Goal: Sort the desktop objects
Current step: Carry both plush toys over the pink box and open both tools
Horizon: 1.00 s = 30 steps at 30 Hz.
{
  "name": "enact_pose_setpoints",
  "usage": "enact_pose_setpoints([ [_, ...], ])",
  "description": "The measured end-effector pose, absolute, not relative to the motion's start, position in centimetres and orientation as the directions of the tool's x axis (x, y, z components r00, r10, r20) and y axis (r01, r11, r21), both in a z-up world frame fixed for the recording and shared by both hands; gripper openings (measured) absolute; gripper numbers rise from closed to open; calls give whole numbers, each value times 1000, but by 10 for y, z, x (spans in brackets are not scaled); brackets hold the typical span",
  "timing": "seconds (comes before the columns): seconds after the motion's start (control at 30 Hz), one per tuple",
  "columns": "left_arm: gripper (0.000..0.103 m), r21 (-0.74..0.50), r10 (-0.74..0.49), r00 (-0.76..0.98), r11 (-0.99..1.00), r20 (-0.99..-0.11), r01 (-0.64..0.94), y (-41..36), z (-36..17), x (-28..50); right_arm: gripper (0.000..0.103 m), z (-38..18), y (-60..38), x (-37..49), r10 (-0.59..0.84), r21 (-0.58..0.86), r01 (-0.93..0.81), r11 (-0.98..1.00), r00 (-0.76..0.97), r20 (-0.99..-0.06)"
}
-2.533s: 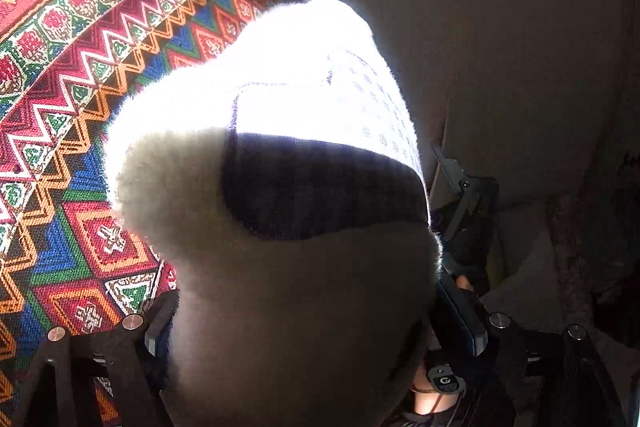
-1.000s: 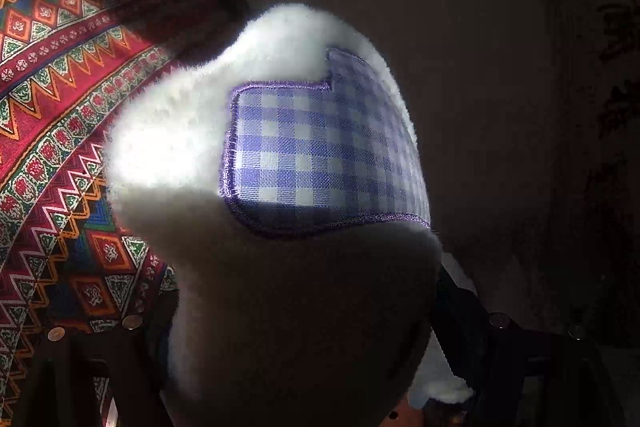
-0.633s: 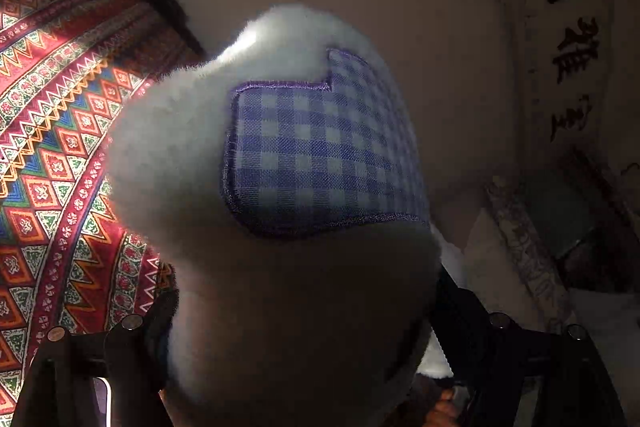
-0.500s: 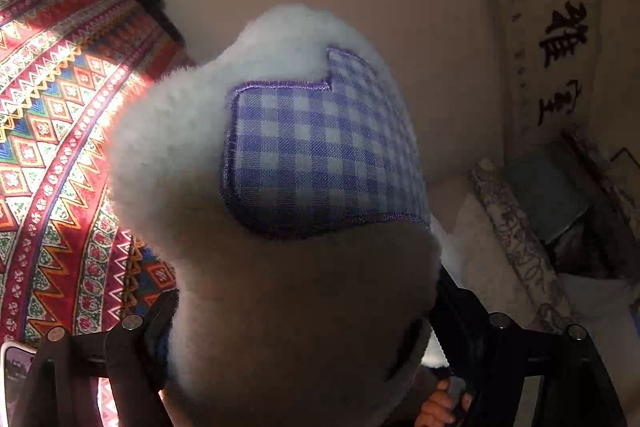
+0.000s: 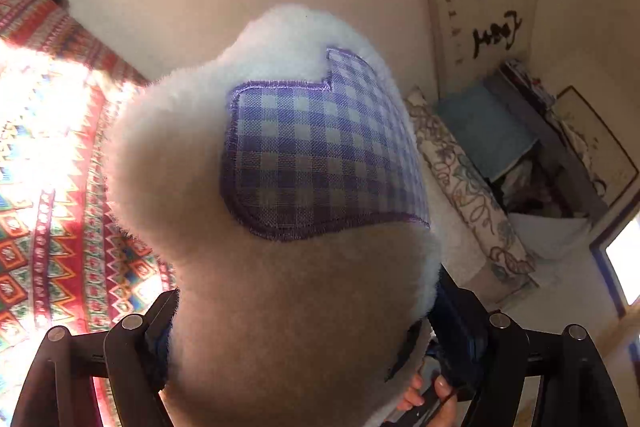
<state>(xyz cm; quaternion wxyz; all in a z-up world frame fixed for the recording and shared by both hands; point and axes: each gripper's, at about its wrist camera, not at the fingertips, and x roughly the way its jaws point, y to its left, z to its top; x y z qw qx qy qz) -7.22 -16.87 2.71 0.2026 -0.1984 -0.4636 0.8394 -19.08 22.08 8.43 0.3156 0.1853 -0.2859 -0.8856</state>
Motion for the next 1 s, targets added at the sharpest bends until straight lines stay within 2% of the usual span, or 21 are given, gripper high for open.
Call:
enact_pose_setpoints([
  [0.23, 83, -867, 686, -718, -424, -118, -263, -76, 36, -162, 80, 98, 294, -190, -469, 568, 330, -754, -876, -114],
  [0.43, 83, -863, 774, -617, -402, -142, -306, -2, 31, -226, 81, 101, 328, -192, -251, 436, 165, -885, -957, -146],
  [0.6, 83, -860, 788, -582, -426, -200, -281, 35, 18, -263, 81, 104, 324, -200, -63, 229, 19, -973, -981, -185],
  [0.8, 83, -854, 794, -545, -460, -271, -245, 77, 2, -304, 81, 96, 311, -221, 112, 22, -119, -993, -971, -212],
  [1.0, 83, -837, 787, -513, -504, -342, -214, 113, -7, -340, 80, 77, 312, -246, 170, -52, -161, -986, -948, -271],
])
